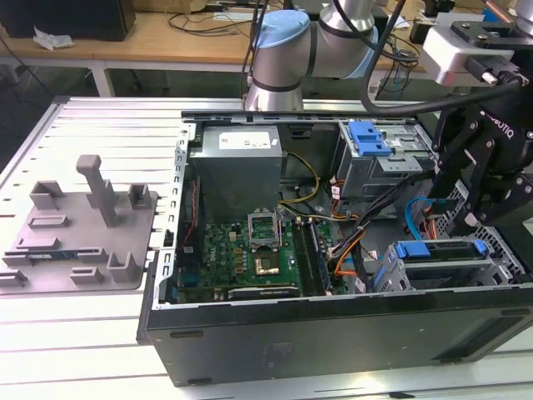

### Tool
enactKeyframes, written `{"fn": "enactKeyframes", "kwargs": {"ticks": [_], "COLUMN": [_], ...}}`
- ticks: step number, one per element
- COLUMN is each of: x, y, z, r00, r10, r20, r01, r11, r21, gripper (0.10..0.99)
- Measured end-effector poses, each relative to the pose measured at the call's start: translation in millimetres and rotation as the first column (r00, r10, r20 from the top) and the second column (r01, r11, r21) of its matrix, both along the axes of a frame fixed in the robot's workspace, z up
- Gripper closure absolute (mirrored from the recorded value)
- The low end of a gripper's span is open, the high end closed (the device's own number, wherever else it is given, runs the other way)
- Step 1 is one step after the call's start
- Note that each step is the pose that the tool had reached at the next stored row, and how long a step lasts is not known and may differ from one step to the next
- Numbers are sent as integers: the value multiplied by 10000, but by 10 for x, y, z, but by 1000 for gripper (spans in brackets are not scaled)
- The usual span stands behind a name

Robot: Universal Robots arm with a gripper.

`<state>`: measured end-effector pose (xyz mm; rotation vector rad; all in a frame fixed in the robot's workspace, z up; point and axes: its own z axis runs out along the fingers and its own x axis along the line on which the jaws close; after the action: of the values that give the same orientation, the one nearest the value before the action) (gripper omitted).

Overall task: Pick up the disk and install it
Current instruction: 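Insert the disk into the insertion slot, then insert the first disk wire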

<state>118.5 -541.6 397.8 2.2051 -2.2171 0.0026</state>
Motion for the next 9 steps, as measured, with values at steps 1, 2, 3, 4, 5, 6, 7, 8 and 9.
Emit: {"fn": "enactKeyframes", "kwargs": {"ticks": [1, 2, 3, 4, 5, 6, 7, 8, 9], "x": [0, 1, 1, 1, 1, 1, 1, 1, 1], "y": [0, 0, 0, 0, 0, 0, 0, 0, 0], "z": [0, 0, 0, 0, 0, 0, 0, 0, 0], "r00": [10000, 10000, 10000, 10000, 10000, 10000, 10000, 10000, 10000], "r10": [0, 1, 1, 1, 1, 1, 1, 1, 1], "r20": [-2, -3, -4, -5, -6, -8, -10, -12, -16], "r01": [0, -1, -1, -1, -1, -1, -1, -1, -1], "r11": [10000, 10000, 10000, 10000, 10000, 10000, 10000, 10000, 10000], "r21": [0, 0, 0, 0, 0, 0, 0, 0, 0], "gripper": [525, 525, 525, 525, 525, 525, 525, 525, 525]}}
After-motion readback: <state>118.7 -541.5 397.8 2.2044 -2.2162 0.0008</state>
